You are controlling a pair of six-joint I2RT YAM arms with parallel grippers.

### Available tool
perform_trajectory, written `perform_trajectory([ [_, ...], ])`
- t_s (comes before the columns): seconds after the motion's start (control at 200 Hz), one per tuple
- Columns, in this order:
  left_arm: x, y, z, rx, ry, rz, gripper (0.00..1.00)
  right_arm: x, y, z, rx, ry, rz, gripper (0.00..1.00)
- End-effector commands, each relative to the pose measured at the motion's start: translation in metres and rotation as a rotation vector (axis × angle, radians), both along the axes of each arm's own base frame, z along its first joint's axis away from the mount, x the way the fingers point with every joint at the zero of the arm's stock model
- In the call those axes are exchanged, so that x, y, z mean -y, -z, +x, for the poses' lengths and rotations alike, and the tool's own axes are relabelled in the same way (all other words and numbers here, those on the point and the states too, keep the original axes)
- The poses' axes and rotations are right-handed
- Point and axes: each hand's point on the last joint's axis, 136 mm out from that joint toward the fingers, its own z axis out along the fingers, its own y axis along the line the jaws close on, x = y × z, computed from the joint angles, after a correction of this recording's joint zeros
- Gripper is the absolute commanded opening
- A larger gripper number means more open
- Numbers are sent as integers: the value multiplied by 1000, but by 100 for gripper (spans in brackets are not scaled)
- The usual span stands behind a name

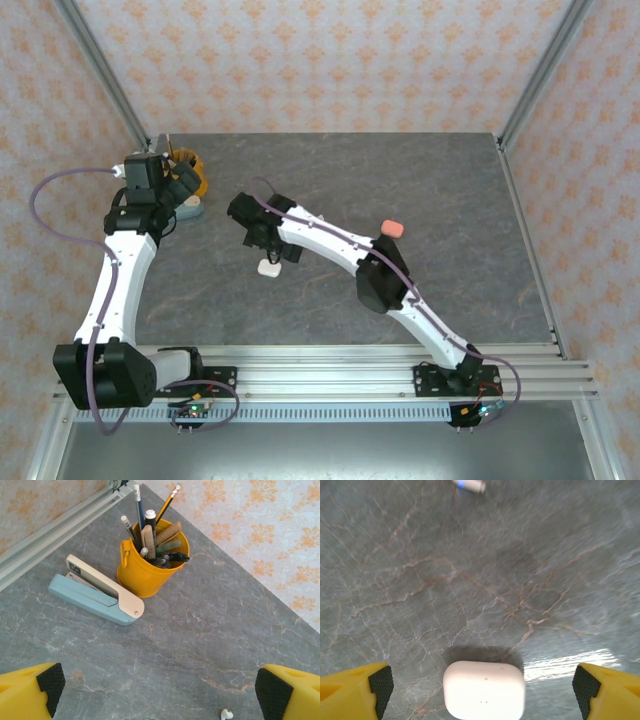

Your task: Insert the wireless bluetooth earbuds into the charging case

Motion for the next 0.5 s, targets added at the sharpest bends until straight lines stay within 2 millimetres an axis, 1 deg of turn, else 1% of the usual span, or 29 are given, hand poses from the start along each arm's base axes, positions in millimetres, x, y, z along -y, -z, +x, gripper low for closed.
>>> perform_trajectory([
  [0.0, 3, 2, -3, 21, -16, -69, 100, 7, 1, -10, -40, 43, -39, 93],
  [0.09, 4, 5, -2, 19, -9, -76, 100, 3, 9, -15, -52, 35, -42, 93],
  [0.31, 4, 15, 2, 20, 4, -104, 100, -14, 29, -29, -90, -26, -31, 91],
  [0.495, 4, 21, 2, 14, 12, -117, 100, -16, 45, -34, -112, -46, -57, 87],
])
